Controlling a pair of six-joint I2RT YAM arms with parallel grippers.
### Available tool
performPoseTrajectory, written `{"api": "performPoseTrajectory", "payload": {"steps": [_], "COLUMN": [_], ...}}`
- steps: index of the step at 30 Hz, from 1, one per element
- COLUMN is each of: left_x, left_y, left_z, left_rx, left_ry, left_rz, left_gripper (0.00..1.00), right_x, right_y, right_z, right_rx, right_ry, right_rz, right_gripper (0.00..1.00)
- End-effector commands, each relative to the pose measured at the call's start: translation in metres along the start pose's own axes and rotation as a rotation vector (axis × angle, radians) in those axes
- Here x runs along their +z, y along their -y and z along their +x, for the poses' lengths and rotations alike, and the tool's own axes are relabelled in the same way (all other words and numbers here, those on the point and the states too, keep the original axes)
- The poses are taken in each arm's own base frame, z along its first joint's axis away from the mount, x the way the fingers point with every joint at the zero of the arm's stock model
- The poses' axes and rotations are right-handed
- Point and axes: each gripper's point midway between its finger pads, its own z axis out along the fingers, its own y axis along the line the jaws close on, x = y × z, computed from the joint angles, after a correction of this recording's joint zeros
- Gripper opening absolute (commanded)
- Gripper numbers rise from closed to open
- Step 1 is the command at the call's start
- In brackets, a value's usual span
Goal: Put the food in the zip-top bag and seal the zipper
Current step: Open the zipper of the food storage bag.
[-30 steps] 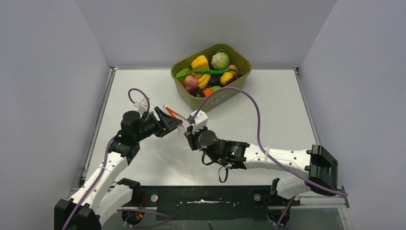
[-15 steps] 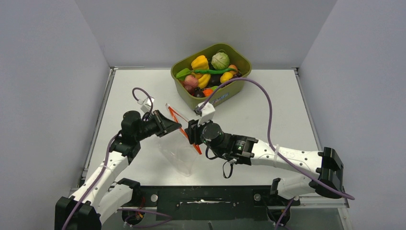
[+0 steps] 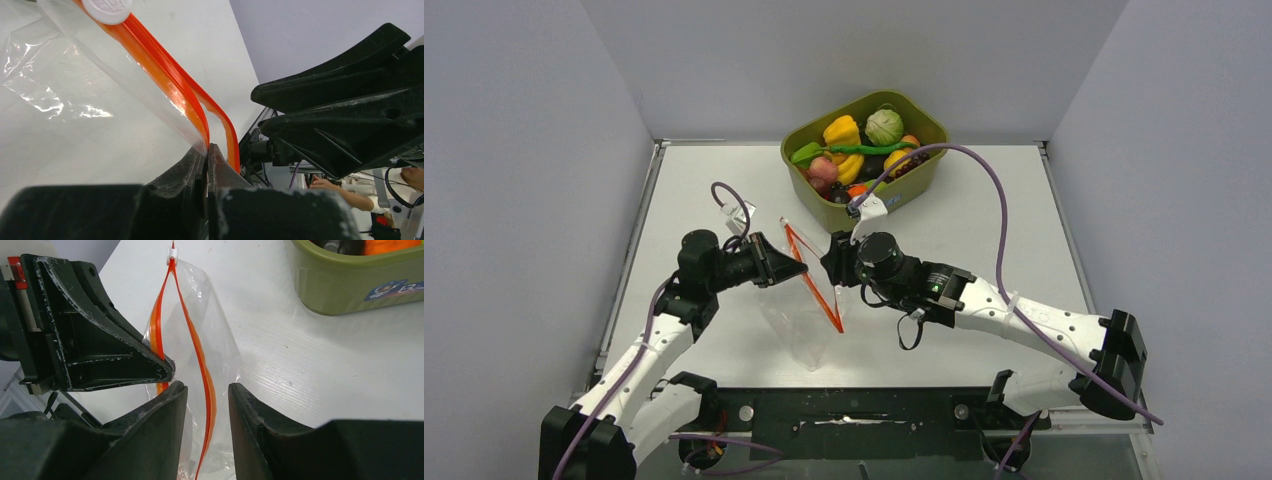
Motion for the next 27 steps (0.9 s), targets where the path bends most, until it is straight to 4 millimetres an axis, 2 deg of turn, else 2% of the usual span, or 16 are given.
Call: {"api": "performPoseTrajectory", "payload": {"steps": [1,9,12,16,20,24,27], "left_x": [0.0,0.002,0.002,0.002,0.003,0.004,0.004], "left_y": [0.019,0.019,0.02,0.02,0.016,0.016,0.017], "left_z": [-0.006,-0.005,-0.004,-0.002,0.003,0.004,0.002], "left_rx": [0.093,0.088,0.089,0.087,0.083,0.079,0.08], "left_ry": [0.002,-0.017,-0.027,-0.04,-0.066,-0.077,-0.074], "left_rz": [0.088,0.091,0.099,0.098,0.092,0.097,0.097], "left_gripper": [0.0,0.0,0.0,0.0,0.0,0.0,0.0], "right_x": [0.007,0.02,0.022,0.014,0.005,0.0,-0.001], "right_y": [-0.011,0.0,0.017,0.037,0.048,0.042,0.037], "right_z": [-0.009,0.006,0.009,0.005,-0.004,-0.008,-0.009], "right_rx": [0.01,-0.045,-0.067,-0.065,-0.033,0.003,0.036], "right_ry": [-0.02,-0.075,-0.082,-0.057,-0.005,0.031,0.041], "right_rz": [-0.029,0.007,0.084,0.163,0.169,0.117,0.085], "right_gripper": [0.37,0.41,0.38,0.32,0.19,0.02,0.0]}}
